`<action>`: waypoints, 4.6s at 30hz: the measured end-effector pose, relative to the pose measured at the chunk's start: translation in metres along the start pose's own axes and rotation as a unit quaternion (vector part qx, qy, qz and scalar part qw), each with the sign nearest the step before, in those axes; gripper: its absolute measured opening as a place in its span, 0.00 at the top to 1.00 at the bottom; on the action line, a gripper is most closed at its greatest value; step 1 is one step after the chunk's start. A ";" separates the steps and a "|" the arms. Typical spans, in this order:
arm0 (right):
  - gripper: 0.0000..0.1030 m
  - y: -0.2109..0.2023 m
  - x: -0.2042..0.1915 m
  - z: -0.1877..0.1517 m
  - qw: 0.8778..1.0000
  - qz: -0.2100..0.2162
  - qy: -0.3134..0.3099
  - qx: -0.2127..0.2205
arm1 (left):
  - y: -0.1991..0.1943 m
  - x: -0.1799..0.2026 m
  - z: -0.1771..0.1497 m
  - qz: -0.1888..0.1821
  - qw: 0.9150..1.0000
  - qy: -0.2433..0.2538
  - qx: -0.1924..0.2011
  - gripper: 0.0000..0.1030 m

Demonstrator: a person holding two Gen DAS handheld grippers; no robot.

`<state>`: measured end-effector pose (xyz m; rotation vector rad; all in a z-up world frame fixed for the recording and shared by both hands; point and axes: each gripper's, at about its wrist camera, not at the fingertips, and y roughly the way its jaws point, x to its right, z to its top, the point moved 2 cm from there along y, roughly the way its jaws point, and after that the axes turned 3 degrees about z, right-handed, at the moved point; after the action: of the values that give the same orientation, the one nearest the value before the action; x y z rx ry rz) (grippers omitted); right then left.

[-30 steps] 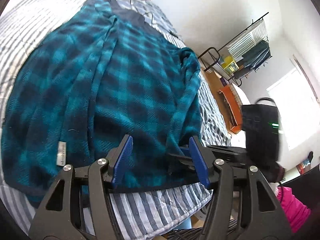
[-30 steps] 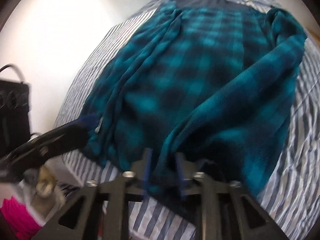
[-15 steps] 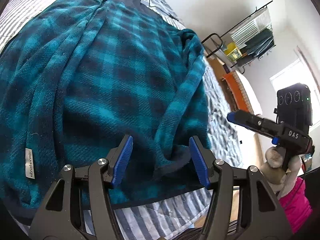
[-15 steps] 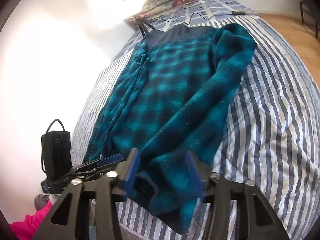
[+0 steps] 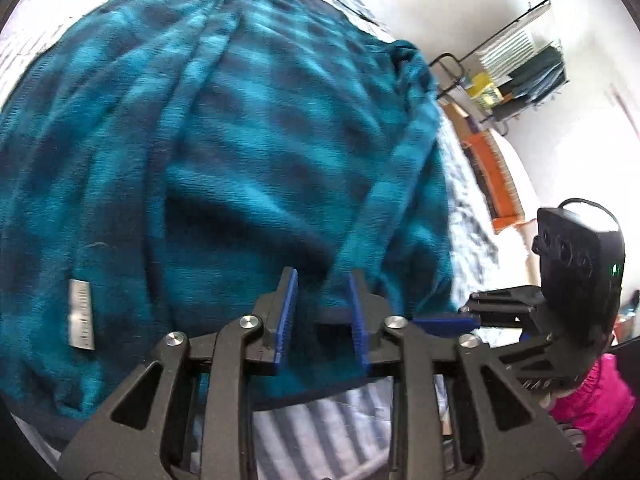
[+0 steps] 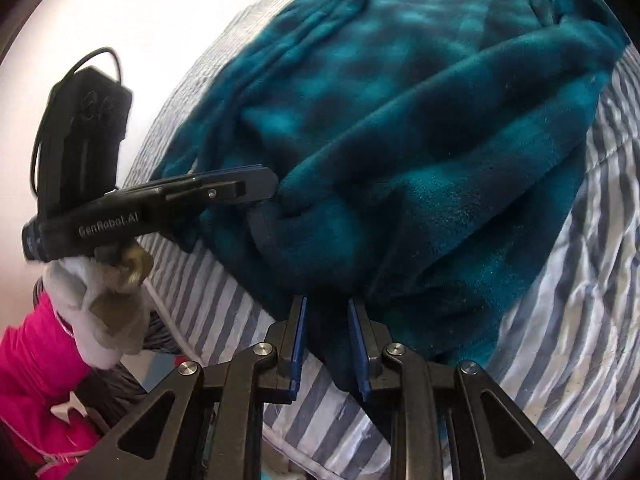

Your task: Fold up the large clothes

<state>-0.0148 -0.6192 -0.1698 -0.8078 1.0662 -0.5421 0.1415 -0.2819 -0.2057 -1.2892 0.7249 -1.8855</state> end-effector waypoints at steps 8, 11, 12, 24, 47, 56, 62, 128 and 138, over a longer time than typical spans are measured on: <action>0.48 -0.089 0.040 0.022 0.989 -0.028 0.048 0.139 | 0.013 0.017 0.001 -0.015 1.000 0.024 -0.009 0.43; 0.38 -0.114 0.072 0.038 0.977 -0.046 0.092 0.184 | 0.011 0.021 0.000 -0.023 0.999 0.030 -0.010 0.52; 0.38 -0.120 0.083 0.045 0.974 -0.052 0.106 0.195 | 0.010 0.022 -0.001 -0.013 0.999 0.035 -0.011 0.68; 0.38 -0.140 0.234 0.111 0.903 -0.054 0.303 0.298 | -0.009 0.030 -0.011 -0.031 0.998 0.051 0.010 0.97; 0.98 -0.140 0.217 0.191 0.909 -0.149 0.246 0.302 | -0.002 0.036 -0.019 -0.027 0.997 0.076 0.003 0.97; 0.98 -0.111 0.130 0.274 0.932 -0.220 0.105 0.267 | -0.002 0.024 -0.025 -0.033 0.997 0.068 -0.003 0.97; 0.98 -0.038 0.115 0.315 0.951 -0.209 0.064 0.220 | -0.002 0.017 -0.027 -0.041 0.998 0.056 -0.007 0.98; 0.60 -0.054 0.080 -0.010 0.984 -0.072 0.109 0.125 | -0.008 0.008 -0.031 -0.027 0.999 0.006 -0.021 0.99; 1.00 -0.036 0.106 -0.039 0.974 -0.094 0.170 0.119 | -0.023 0.012 -0.043 0.012 1.000 0.028 -0.005 0.99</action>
<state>-0.0086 -0.7306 -0.2094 -0.6191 1.2134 -0.9771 0.0927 -0.2762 -0.1965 -1.2325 0.7751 -1.9079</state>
